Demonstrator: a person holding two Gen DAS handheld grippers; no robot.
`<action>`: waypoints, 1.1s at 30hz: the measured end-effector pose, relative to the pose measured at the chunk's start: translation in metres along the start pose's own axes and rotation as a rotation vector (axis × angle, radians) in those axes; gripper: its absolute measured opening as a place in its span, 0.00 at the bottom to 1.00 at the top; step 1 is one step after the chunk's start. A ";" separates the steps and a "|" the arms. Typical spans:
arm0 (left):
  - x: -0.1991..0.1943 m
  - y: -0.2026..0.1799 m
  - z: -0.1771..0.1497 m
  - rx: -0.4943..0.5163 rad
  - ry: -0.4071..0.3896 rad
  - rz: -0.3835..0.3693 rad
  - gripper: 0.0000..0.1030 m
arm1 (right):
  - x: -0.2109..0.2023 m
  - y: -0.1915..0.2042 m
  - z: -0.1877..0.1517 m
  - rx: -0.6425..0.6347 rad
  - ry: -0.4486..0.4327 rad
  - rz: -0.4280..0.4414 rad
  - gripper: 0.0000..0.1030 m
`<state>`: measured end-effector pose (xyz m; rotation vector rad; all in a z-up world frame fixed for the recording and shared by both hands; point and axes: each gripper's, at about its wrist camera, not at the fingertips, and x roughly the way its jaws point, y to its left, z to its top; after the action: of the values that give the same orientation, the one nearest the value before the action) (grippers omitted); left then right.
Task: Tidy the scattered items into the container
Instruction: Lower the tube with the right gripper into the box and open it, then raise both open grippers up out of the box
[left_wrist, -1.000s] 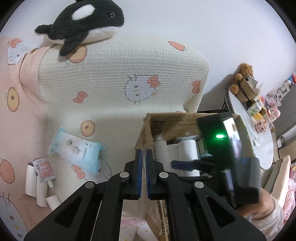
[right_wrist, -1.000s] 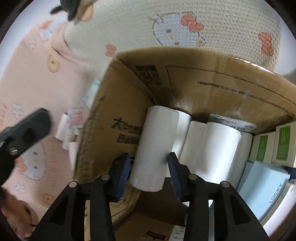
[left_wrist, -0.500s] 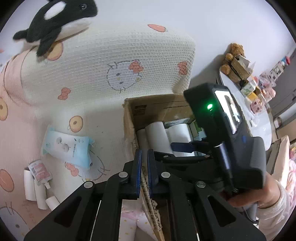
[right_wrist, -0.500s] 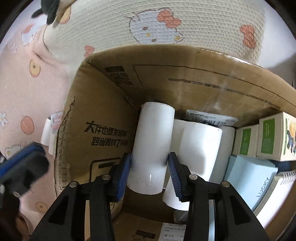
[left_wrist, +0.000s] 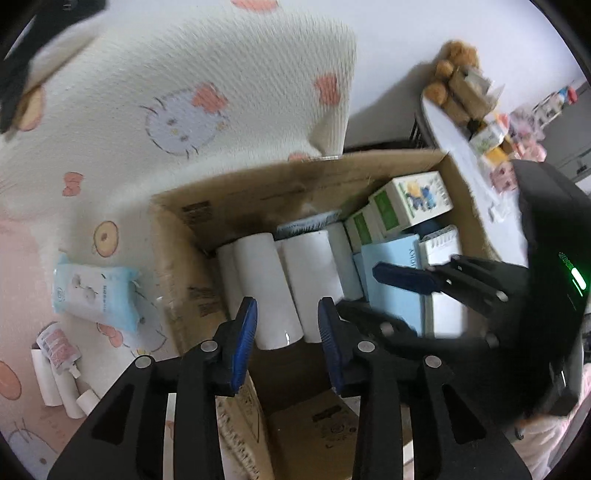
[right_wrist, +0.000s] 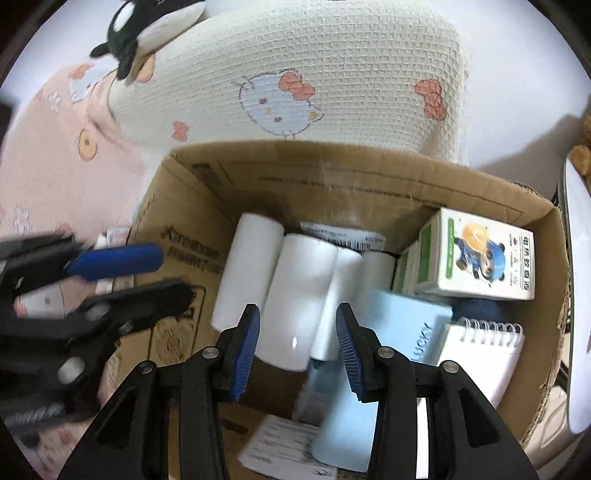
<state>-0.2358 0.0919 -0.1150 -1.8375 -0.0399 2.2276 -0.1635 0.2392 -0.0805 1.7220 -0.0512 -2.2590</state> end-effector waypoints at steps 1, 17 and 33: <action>0.005 -0.002 0.002 0.007 0.015 0.001 0.36 | -0.001 -0.002 -0.002 -0.004 0.002 0.009 0.38; 0.068 -0.009 0.026 0.020 0.210 0.198 0.35 | 0.025 0.005 -0.022 -0.079 0.062 0.121 0.38; 0.058 0.003 0.019 -0.037 0.162 0.117 0.17 | 0.042 -0.002 -0.005 -0.042 0.035 0.112 0.34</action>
<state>-0.2646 0.1041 -0.1670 -2.0847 0.0575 2.1569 -0.1688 0.2308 -0.1219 1.6934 -0.0892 -2.1344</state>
